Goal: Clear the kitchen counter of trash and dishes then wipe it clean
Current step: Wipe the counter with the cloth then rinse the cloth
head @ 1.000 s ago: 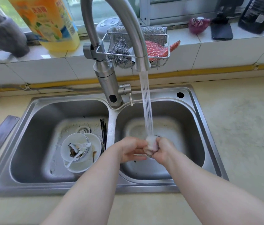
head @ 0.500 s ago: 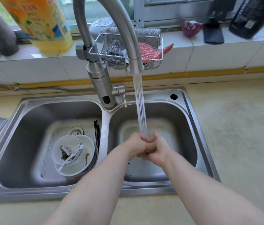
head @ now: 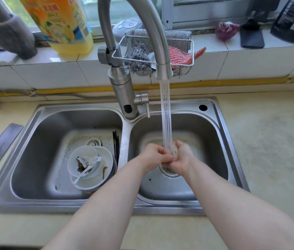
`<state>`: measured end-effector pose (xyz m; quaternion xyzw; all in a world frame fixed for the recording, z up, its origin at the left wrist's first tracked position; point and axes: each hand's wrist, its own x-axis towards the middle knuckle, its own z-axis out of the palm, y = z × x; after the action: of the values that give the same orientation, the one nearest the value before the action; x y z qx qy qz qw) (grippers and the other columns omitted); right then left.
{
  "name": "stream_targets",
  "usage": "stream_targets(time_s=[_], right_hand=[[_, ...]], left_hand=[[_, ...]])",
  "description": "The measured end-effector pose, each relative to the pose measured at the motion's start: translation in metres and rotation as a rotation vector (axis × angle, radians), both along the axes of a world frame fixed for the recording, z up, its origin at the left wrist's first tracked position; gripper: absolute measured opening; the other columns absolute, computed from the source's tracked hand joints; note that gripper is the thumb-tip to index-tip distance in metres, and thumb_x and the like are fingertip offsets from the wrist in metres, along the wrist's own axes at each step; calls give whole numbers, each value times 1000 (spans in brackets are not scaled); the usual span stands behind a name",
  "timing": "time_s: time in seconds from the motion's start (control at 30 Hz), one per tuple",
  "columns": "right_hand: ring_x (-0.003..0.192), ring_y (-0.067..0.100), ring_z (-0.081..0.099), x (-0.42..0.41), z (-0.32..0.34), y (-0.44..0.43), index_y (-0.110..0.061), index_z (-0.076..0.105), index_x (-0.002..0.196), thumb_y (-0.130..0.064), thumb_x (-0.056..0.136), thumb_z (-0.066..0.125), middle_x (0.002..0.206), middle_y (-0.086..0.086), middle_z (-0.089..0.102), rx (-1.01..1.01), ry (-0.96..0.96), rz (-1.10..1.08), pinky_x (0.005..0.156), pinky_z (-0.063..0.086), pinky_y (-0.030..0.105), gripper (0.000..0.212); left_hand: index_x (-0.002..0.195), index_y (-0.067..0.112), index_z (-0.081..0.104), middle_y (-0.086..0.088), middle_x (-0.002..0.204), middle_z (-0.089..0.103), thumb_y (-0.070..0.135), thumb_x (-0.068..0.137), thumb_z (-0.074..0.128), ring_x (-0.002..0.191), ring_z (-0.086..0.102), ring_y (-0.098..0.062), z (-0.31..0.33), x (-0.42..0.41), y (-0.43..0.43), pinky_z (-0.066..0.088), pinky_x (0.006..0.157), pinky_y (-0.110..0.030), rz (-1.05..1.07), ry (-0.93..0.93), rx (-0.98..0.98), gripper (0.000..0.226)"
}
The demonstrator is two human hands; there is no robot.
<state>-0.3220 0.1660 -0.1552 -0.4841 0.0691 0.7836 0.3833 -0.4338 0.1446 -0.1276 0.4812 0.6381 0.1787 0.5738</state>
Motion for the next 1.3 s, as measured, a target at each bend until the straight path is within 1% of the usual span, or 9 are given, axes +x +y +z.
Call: stream_targets(time_s=[0.17,0.33,0.5,0.7,0.8,0.93,1.03,1.1,1.3], right_hand=[[71,22,59,16,0,-12,-5,61,98,-44,99,28,90,12,62,62,29,59,61,48,29,51],[67,18,55,22,-4,-23,-6,62,106,-46,97,35,88,10,60,-5,27,-3,67,42,22,49],[101,31,58,19,-2,-25,2,60,101,-50,96,33,100,21,56,-11,21,34,103,34,51,60],[35,11,37,5,8,-21,-18,50,78,-31,92,34,56,1,51,-6,29,-40,39,23,13,25],[37,10,34,9,15,-24,-19,51,67,-24,84,38,50,-4,45,24,-40,132,36,27,13,23],[49,15,38,12,11,-28,-13,54,76,-38,97,36,59,4,48,-21,-110,213,55,45,27,37],[44,21,55,14,10,-32,-5,54,77,-31,101,36,53,12,57,14,-43,180,51,53,28,41],[51,17,59,13,6,-33,3,58,81,-21,100,39,61,16,55,18,-38,144,51,50,22,36],[58,16,45,2,13,-15,-3,50,72,-26,96,55,60,9,46,-7,-68,-15,51,55,28,33]], left_hand=[[96,6,68,-8,82,66,10,82,75,65,64,-9,9,-8,-4,55,62,-22,136,-178,-111,16],[124,15,59,-3,122,63,19,81,77,109,60,-15,-2,-6,-5,51,90,-34,177,-196,-188,47],[98,-4,68,-11,78,65,2,85,70,68,60,-15,4,11,-4,54,66,-21,197,-197,-53,15],[93,15,62,-7,91,66,21,81,73,80,58,-20,3,9,0,51,73,-30,440,33,-50,17],[113,9,64,-7,104,66,27,92,63,92,60,-19,5,4,-6,51,87,-34,303,-147,-253,27],[93,3,72,-5,76,67,10,83,74,68,60,-10,1,9,-14,50,66,-20,179,-87,-63,12],[91,4,75,-7,74,70,9,82,76,69,65,-14,6,9,-14,56,77,-24,-44,-54,-71,11],[104,3,74,-4,85,70,13,84,74,74,62,-8,18,2,-11,49,67,-6,-158,-10,-112,22],[95,12,71,-2,83,64,19,89,66,75,54,-20,16,-33,5,41,67,-24,206,219,-25,11]])
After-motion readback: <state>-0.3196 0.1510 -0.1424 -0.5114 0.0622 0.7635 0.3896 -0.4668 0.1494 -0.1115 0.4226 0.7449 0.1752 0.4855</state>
